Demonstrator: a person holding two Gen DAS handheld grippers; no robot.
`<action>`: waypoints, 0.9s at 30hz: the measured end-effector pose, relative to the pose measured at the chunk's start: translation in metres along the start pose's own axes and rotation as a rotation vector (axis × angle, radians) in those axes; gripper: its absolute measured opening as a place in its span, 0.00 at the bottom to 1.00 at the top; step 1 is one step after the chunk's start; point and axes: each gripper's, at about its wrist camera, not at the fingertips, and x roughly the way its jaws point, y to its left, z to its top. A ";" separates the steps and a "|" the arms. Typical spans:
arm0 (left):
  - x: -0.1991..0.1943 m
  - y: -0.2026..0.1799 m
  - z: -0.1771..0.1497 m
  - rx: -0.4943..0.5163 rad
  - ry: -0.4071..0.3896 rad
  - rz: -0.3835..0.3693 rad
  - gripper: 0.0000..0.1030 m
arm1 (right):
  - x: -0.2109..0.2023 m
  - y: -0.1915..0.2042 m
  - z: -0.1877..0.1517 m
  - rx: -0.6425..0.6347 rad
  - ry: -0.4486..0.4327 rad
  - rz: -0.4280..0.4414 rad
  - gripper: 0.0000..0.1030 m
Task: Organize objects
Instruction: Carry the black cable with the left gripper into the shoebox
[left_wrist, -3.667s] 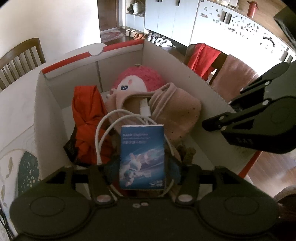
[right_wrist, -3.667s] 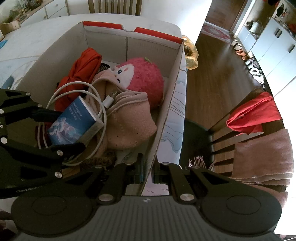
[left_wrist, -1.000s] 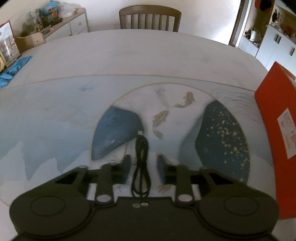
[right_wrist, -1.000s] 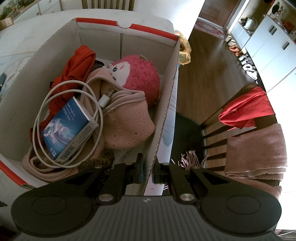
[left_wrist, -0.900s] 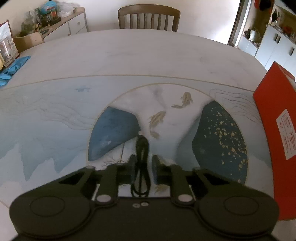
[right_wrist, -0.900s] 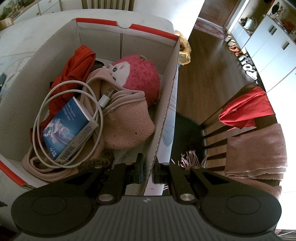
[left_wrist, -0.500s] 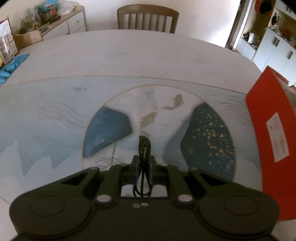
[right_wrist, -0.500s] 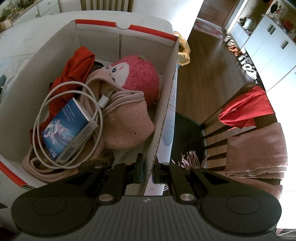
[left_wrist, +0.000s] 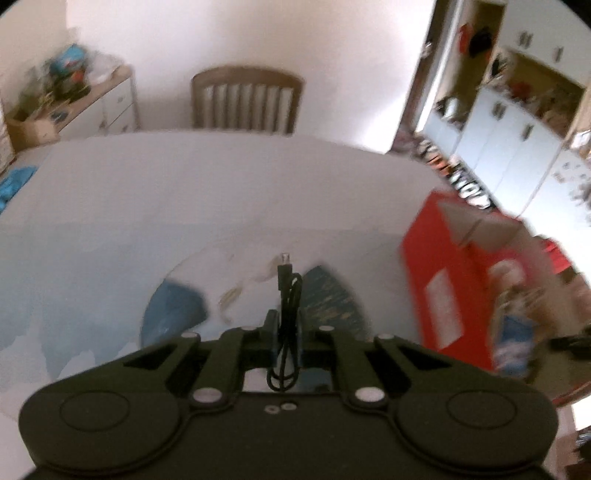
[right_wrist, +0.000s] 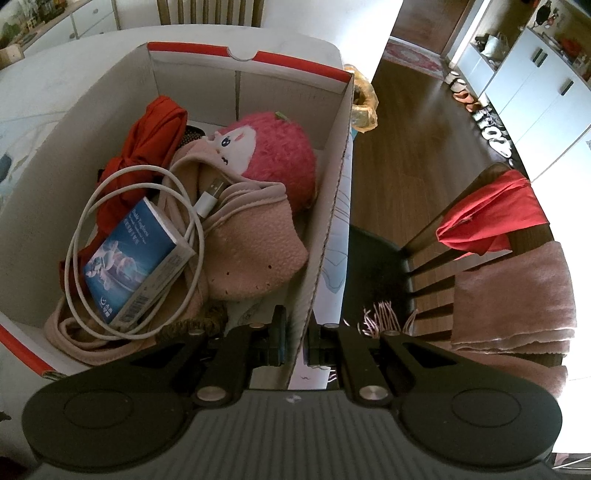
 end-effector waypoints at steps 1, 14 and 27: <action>-0.007 -0.005 0.005 0.008 -0.022 -0.013 0.06 | 0.000 0.000 0.000 0.003 -0.001 0.000 0.08; -0.052 -0.094 0.055 0.172 -0.150 -0.288 0.05 | 0.004 0.000 -0.001 -0.003 -0.006 0.001 0.08; 0.014 -0.181 0.024 0.284 0.063 -0.523 0.05 | 0.009 -0.003 -0.001 -0.020 -0.013 0.015 0.08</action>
